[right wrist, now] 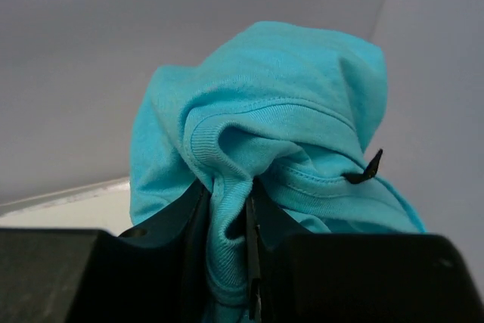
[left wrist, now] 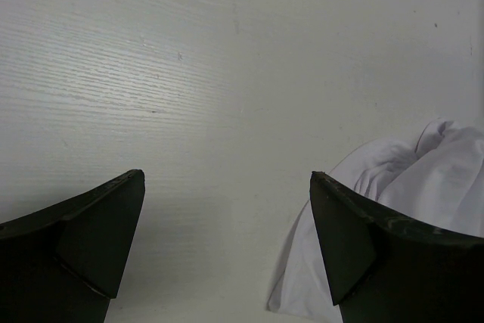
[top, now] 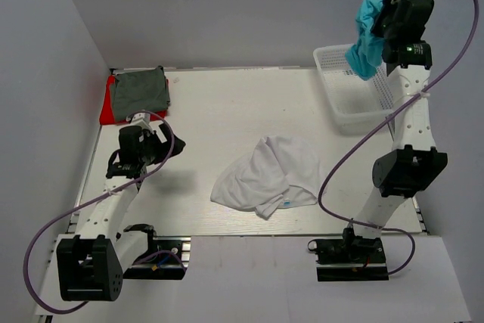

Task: Fold and stack the t-shirts

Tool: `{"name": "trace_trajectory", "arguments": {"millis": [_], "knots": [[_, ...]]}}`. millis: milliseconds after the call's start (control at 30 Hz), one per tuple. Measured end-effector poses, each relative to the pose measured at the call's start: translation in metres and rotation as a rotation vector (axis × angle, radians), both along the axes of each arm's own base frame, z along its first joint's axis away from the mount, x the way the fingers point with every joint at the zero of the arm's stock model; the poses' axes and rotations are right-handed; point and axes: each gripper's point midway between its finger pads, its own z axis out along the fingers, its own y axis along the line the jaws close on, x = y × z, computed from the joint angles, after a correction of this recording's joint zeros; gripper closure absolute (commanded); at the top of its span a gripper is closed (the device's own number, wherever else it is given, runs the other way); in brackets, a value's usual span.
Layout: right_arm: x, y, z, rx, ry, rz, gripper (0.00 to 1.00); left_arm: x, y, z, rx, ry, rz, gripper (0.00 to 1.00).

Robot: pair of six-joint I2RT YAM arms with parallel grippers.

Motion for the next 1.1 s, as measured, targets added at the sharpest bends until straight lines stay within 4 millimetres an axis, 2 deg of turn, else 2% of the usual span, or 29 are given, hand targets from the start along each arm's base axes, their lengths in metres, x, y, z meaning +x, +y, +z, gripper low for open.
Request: {"name": "trace_trajectory", "arguments": {"millis": [100,233,267,333,367,433,500,567,600,667,733,867,933,1000,1033,1100], "knots": [[0.015,-0.028,-0.034,-0.019,0.081,-0.031,1.00,0.000,-0.004,-0.004,-0.010,0.010,-0.027,0.00],[0.043,-0.051,-0.114,-0.017,0.247,-0.029,1.00,-0.003,-0.013,-0.015,-0.039,0.031,-0.074,0.00],[0.049,-0.054,-0.139,-0.009,0.297,-0.018,0.93,-0.006,-0.016,-0.020,-0.050,0.042,-0.087,0.00],[0.054,-0.055,-0.184,0.014,0.394,0.016,0.48,-0.014,-0.023,-0.031,-0.075,0.069,-0.107,0.00],[0.054,-0.055,-0.208,0.025,0.451,0.035,0.10,-0.019,-0.027,-0.037,-0.089,0.082,-0.118,0.00],[0.049,-0.053,-0.242,0.050,0.543,0.051,0.10,-0.030,-0.040,-0.048,-0.126,0.108,-0.156,0.00],[0.037,-0.048,-0.260,0.074,0.605,0.066,0.10,-0.036,-0.051,-0.053,-0.141,0.126,-0.185,0.00],[0.022,-0.041,-0.268,0.089,0.636,0.076,0.10,-0.042,-0.065,-0.055,-0.148,0.144,-0.229,0.00],[0.006,-0.034,-0.274,0.100,0.666,0.081,0.10,-0.046,-0.073,-0.057,-0.147,0.155,-0.254,0.00],[-0.024,-0.018,-0.272,0.105,0.686,0.094,0.10,-0.052,-0.087,-0.062,-0.136,0.190,-0.300,0.00],[-0.053,0.003,-0.256,0.095,0.680,0.113,0.10,-0.059,-0.100,-0.071,-0.103,0.241,-0.337,0.00],[-0.100,0.057,-0.202,0.066,0.543,0.177,0.10,-0.080,-0.118,-0.090,-0.037,0.328,-0.403,0.07],[-0.127,0.087,-0.191,0.073,0.498,0.229,0.10,-0.086,-0.126,-0.091,-0.011,0.340,-0.425,0.12],[-0.159,0.111,-0.196,0.091,0.502,0.275,0.10,-0.093,-0.136,-0.093,0.014,0.353,-0.458,0.19],[-0.174,0.119,-0.204,0.106,0.515,0.286,0.10,-0.097,-0.140,-0.094,0.024,0.364,-0.474,0.30],[-0.205,0.126,-0.233,0.143,0.590,0.277,0.10,-0.106,-0.144,-0.098,0.050,0.389,-0.492,0.39]]}}
